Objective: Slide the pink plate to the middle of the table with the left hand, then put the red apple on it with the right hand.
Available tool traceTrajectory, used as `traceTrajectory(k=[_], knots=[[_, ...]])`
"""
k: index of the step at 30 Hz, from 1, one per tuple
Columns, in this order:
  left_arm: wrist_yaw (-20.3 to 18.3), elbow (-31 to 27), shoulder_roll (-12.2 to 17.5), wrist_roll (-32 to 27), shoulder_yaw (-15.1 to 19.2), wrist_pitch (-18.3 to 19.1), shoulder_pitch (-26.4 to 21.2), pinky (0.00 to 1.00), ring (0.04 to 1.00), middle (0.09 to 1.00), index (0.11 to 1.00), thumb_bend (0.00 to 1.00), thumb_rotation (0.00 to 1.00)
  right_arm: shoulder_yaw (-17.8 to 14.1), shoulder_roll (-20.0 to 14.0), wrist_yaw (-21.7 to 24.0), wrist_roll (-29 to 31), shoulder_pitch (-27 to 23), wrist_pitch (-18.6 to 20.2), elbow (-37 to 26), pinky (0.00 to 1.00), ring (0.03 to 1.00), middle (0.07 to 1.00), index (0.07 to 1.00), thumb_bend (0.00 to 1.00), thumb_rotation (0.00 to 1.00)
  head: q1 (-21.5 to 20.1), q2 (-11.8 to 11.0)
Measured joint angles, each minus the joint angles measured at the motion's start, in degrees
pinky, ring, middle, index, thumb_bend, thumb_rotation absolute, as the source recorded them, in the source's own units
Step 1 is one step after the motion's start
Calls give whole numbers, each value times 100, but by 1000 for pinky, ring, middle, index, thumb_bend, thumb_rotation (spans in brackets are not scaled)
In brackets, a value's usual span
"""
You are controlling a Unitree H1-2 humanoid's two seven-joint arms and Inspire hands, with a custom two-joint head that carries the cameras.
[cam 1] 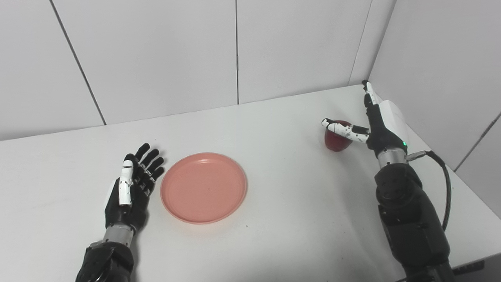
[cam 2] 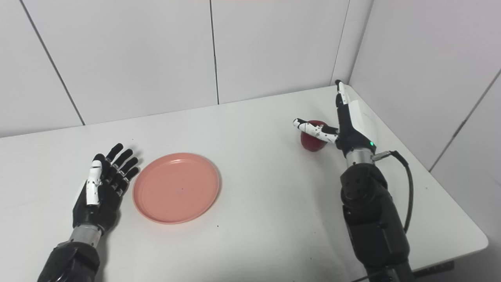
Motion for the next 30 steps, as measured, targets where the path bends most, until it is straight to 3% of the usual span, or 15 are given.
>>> traceTrajectory(k=[12,30], knots=[[1,-35,27,0,-7,20,19,908,881,887,876,403,1000,155,-85,-22,144,-11,3,249,813,942,986,1000,1000,602,-9,53],[-48,-109,90,-55,-11,78,60,900,878,880,866,402,1000,272,-208,-138,355,-59,-22,775,837,950,991,1000,1000,544,0,114]])
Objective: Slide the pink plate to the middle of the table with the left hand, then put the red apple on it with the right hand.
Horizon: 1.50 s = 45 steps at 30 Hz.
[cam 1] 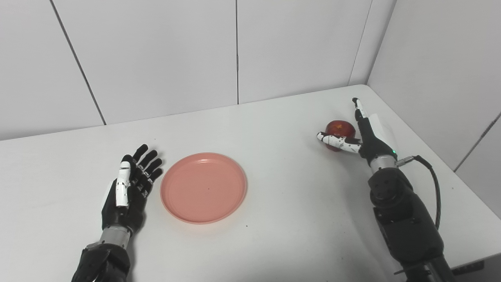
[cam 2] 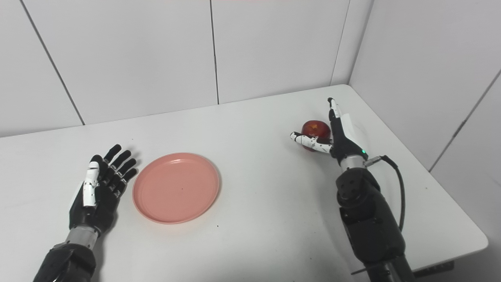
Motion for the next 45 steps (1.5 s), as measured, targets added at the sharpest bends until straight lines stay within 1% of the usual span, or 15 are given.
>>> traceTrajectory(k=[2,5,8,12,15,17,23,25,27,33,36,41,45], knots=[[0,0,1,-1,-1,3,0,894,874,875,862,401,1000,54,-23,-7,0,-1,0,4,816,936,982,1000,1000,539,0,0],[1,-12,2,0,-4,18,2,894,873,874,860,402,1000,113,-35,-68,0,-19,-1,59,810,930,973,1000,1000,534,0,0],[6,-34,1,0,-5,53,6,891,871,874,860,400,1000,142,-48,-122,3,-62,-14,170,823,938,979,1000,1000,524,17,0],[10,-43,1,3,-23,58,12,893,873,876,862,399,1000,148,-64,-147,29,-125,-31,262,809,927,970,991,1000,508,26,0],[11,-49,1,3,-22,72,12,891,873,877,864,398,1000,151,-67,-191,43,-152,-114,316,799,921,964,979,1000,504,26,0],[11,-54,1,3,-22,82,12,892,872,875,862,398,1000,151,-67,-232,82,-161,-168,377,793,913,953,972,1000,481,26,0],[17,-84,0,5,-25,125,16,893,871,872,857,401,1000,153,-66,-325,136,-172,-218,498,778,895,938,961,1000,454,53,9],[20,-96,0,9,-27,148,17,893,871,872,857,402,1000,153,-70,-350,160,-205,-333,627,778,895,938,958,1000,442,53,9],[20,-102,0,12,-34,152,19,895,873,872,857,407,1000,153,-69,-359,210,-212,-366,676,782,896,938,959,1000,426,62,18],[26,-105,-1,29,-41,154,20,894,872,874,860,413,1000,153,-68,-377,256,-287,-388,831,785,891,930,961,1000,413,70,26],[28,-110,-1,29,-41,155,22,893,871,874,862,410,1000,152,-68,-443,268,-313,-412,882,784,885,921,954,1000,386,70,26],[53,-122,-2,32,-51,161,28,896,872,873,858,409,1000,146,-66,-603,294,-323,-431,957,767,867,899,930,1000,363,70,26],[57,-125,-2,60,-57,162,29,892,872,876,860,406,1000,114,-30,-776,364,-325,-505,1071,768,862,886,889,1000,326,62,53]])
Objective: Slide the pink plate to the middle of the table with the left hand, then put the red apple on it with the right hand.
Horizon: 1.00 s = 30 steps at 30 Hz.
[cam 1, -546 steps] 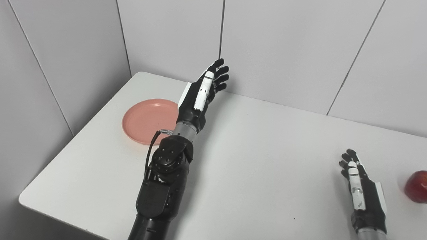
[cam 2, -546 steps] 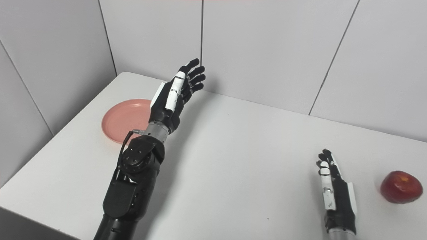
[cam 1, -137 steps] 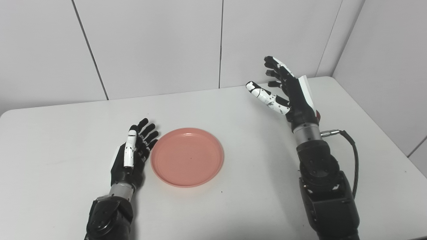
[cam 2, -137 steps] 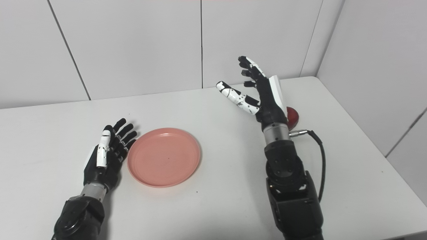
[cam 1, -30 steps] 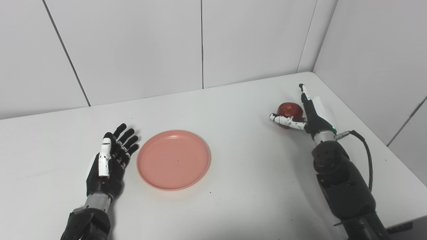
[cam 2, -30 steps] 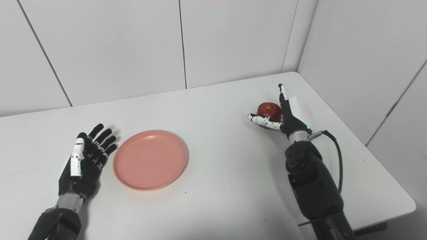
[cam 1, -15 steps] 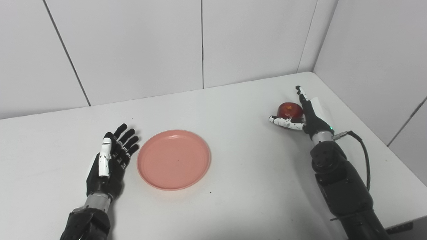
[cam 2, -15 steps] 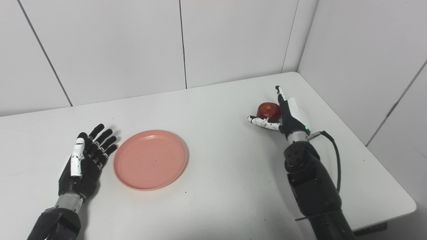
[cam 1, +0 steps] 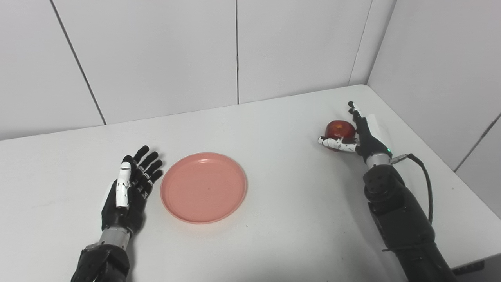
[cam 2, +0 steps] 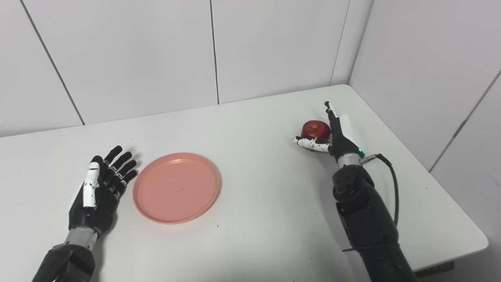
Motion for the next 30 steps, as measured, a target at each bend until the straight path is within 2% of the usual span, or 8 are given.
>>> traceTrajectory(k=[5,7,11,16,19,20,22,30], knots=[[2,-2,0,4,-2,2,1,890,872,876,860,405,1000,-4,32,-251,62,-36,-170,108,664,771,811,849,999,287,0,0],[2,-2,0,4,-4,4,1,893,874,878,861,407,1000,-3,43,-325,101,-56,-251,191,614,713,747,794,964,237,0,0],[2,-5,0,3,-6,6,1,901,878,881,865,407,1000,5,69,-467,159,-72,-524,323,547,633,676,697,917,185,9,18],[2,-8,0,1,-5,8,4,896,872,877,860,408,1000,25,69,-489,159,-74,-568,370,498,577,625,641,880,140,17,18],[2,-8,0,4,-7,8,5,896,873,878,861,408,1000,49,69,-495,154,-94,-575,430,472,535,583,583,830,85,17,26],[2,-8,0,4,-7,8,5,895,872,877,861,407,1000,69,67,-495,146,-111,-579,474,451,510,561,527,648,115,17,26],[4,-8,0,5,-7,9,5,894,871,878,861,406,1000,121,47,-505,120,-168,-586,582,440,487,538,497,555,131,17,26],[6,-11,-2,4,-7,13,5,894,874,880,864,409,1000,303,-26,-511,-50,-288,-586,726,412,464,518,485,519,130,35,26]])
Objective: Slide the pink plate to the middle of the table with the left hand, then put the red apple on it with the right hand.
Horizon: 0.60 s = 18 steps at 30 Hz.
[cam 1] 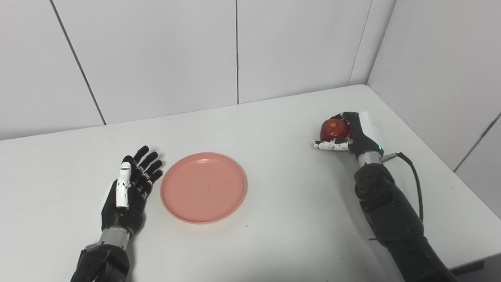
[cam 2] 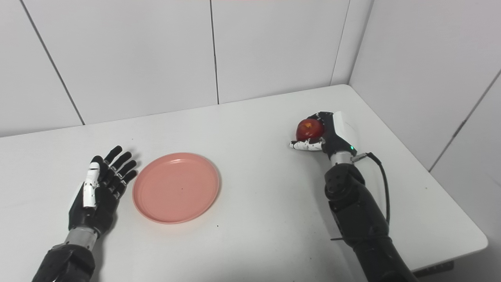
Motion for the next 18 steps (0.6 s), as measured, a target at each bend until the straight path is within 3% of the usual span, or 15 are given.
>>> traceTrajectory(k=[4,6,18], knots=[[1,0,-1,1,0,0,0,892,872,879,861,412,1000,-12,2,-1,13,0,0,-3,386,445,498,484,518,128,26,0],[3,-3,-2,3,-6,1,0,894,872,877,860,415,1000,-34,5,-1,27,7,0,-18,379,448,485,486,529,17,35,0],[63,-70,-10,23,-36,44,20,892,870,874,857,411,1000,-215,21,25,118,85,103,-874,380,448,490,481,530,0,97,0]])
